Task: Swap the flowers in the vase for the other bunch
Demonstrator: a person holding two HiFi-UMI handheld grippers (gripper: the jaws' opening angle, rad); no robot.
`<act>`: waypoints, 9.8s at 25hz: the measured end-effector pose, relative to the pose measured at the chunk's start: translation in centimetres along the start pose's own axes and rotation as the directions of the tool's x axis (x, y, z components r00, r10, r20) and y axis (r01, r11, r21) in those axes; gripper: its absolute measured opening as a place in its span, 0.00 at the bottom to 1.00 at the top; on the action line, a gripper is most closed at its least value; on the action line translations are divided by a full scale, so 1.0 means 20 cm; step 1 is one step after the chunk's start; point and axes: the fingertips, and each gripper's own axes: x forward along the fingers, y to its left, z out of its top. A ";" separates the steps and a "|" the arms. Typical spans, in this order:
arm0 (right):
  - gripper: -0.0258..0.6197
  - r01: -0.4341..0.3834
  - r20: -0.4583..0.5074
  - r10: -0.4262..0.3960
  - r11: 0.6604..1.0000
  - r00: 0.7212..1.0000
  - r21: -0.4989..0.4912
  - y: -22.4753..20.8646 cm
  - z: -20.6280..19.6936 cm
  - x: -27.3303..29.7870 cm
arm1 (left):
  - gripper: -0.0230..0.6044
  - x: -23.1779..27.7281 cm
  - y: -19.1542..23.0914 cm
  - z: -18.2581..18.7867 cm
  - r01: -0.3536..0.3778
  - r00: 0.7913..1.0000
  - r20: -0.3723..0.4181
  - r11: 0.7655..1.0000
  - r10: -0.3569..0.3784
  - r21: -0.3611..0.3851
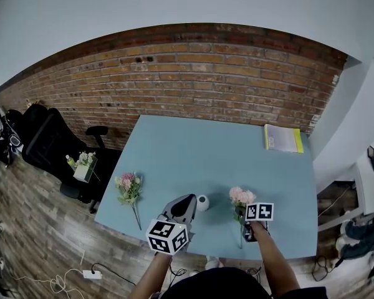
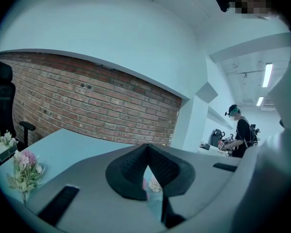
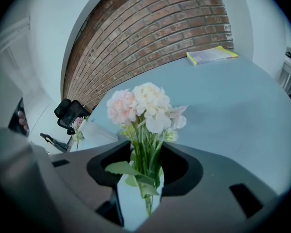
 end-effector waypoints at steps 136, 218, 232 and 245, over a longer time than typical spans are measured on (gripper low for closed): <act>0.06 -0.164 0.362 0.462 0.771 0.810 -0.615 1.09 0.85 -0.35 | 0.04 0.00 0.47 0.05 -0.289 0.957 0.010 0.954 0.291 -0.084; 0.06 -0.088 0.248 0.238 0.864 0.939 -0.495 1.82 0.78 0.71 | 0.87 -0.32 2.07 -0.66 -0.514 0.820 -0.458 0.793 0.343 -0.326; 0.06 -0.057 0.234 0.189 0.878 0.954 -0.475 1.74 0.80 0.79 | 0.87 -0.22 2.16 -0.85 -0.531 0.760 -0.574 0.800 0.305 -0.279; 0.06 -0.033 0.224 0.155 0.883 0.962 -0.468 1.68 0.80 0.81 | 0.87 -0.18 2.23 -0.92 -0.558 0.714 -0.634 0.788 0.297 -0.259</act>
